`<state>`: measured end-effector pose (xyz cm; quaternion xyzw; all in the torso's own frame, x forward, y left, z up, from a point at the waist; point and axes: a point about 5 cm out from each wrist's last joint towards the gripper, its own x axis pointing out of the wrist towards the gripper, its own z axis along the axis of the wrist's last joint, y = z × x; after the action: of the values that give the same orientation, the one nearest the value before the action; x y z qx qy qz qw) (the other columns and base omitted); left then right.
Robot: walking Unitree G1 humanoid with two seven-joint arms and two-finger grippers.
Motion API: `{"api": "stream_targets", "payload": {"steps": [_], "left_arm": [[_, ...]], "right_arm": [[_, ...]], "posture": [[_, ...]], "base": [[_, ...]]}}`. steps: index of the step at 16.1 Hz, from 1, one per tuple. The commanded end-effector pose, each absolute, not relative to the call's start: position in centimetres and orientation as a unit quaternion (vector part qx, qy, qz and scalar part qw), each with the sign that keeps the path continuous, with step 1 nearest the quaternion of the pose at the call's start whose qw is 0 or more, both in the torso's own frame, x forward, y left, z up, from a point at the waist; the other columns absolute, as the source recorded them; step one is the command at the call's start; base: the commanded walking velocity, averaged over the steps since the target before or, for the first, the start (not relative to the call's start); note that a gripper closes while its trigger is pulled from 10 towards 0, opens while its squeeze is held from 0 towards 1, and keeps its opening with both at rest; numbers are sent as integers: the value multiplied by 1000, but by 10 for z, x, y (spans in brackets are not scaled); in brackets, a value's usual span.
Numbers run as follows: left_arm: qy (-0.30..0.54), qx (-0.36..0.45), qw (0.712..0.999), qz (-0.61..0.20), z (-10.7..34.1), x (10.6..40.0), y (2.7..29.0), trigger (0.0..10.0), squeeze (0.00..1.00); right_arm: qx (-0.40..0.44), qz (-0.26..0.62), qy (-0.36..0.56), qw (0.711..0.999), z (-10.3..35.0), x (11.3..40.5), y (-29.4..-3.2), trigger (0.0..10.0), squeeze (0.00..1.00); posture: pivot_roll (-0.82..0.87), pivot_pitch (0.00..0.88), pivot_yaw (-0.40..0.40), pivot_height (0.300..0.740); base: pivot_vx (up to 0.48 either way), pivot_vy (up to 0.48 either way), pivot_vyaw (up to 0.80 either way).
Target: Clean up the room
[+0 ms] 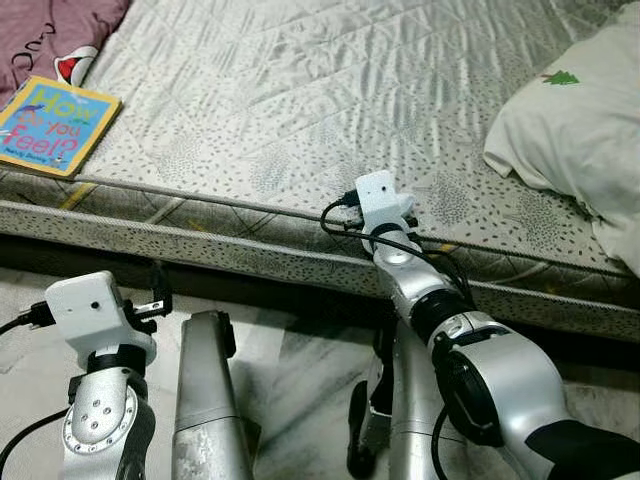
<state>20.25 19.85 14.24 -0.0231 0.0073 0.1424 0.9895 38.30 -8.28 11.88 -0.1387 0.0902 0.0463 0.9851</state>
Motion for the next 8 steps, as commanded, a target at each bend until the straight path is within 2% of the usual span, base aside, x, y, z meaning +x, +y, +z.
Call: {"api": "stream_targets", "payload": {"steps": [1, 8], "left_arm": [[13, -17, 988, 151, 139, 201, 202, 10000, 0], [-11, -23, 987, 157, 140, 229, 204, 10000, 0]], "right_arm": [[-138, 43, 112, 983, 111, 381, -88, 0, 0], [-118, 40, 104, 987, 114, 381, -83, 0, 0]], "posture": [[345, 139, -56, 489], [303, 59, -61, 489]], "base": [[0, 0, 0], [0, 0, 0]]}}
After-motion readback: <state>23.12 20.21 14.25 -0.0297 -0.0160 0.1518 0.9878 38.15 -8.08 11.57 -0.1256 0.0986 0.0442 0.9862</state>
